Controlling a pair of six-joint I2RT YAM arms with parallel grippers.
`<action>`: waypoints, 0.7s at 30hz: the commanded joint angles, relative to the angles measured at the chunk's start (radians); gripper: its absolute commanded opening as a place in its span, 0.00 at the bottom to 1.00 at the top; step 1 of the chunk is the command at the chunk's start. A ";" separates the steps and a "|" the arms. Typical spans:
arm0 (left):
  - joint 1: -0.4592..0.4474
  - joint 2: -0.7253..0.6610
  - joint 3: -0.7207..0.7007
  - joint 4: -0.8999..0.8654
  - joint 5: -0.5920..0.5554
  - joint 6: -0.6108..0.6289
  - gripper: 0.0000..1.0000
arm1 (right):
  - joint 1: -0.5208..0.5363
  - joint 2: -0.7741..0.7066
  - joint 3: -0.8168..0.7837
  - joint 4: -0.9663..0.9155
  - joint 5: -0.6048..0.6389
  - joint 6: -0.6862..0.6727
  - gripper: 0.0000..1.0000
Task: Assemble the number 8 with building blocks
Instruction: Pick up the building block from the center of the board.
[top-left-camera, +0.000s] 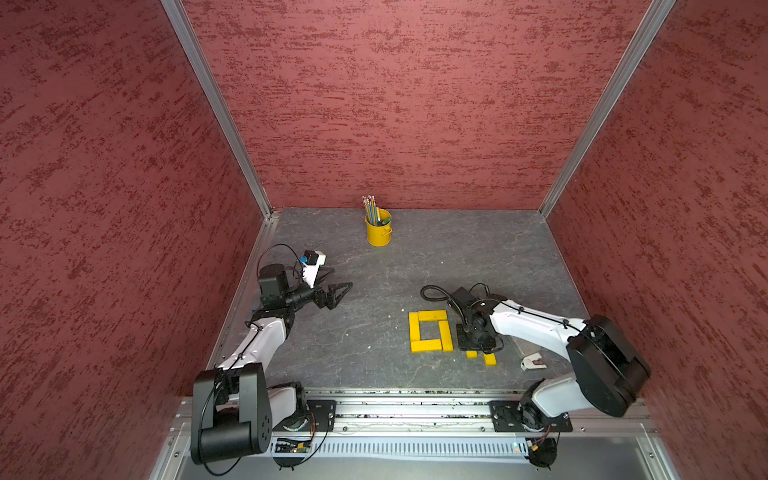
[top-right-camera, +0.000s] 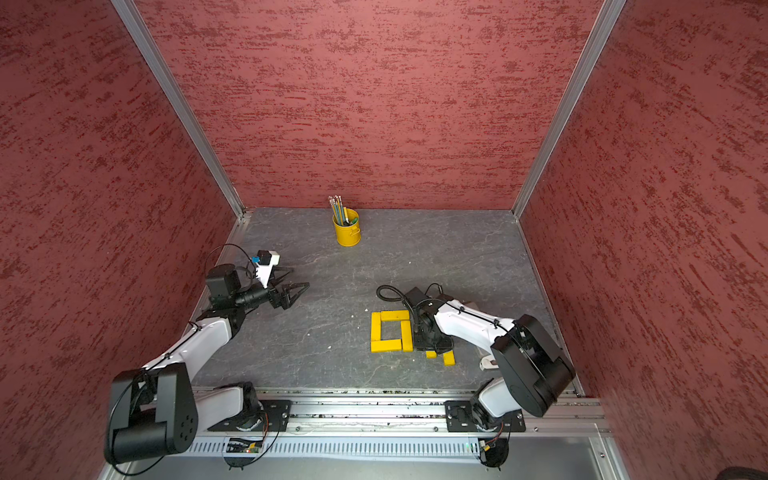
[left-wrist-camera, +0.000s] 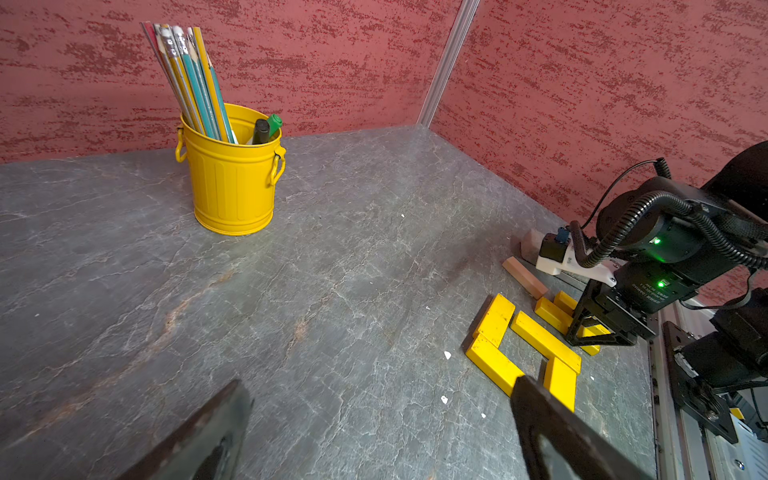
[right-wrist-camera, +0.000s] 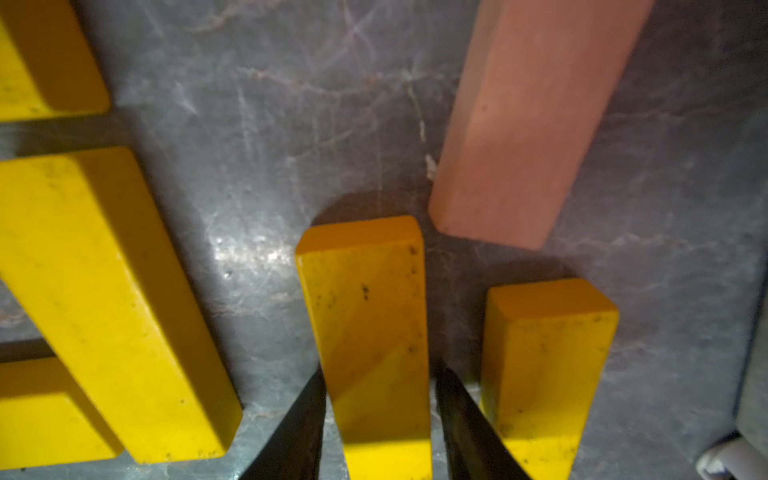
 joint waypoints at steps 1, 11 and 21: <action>0.005 -0.006 0.007 0.010 0.013 0.009 1.00 | -0.008 0.020 0.019 0.033 0.033 -0.004 0.42; 0.007 0.002 0.005 0.020 0.014 0.004 1.00 | 0.006 -0.081 0.048 -0.008 0.003 0.074 0.13; 0.008 0.011 0.015 0.008 0.000 0.017 1.00 | 0.292 -0.128 0.213 -0.170 0.042 0.243 0.14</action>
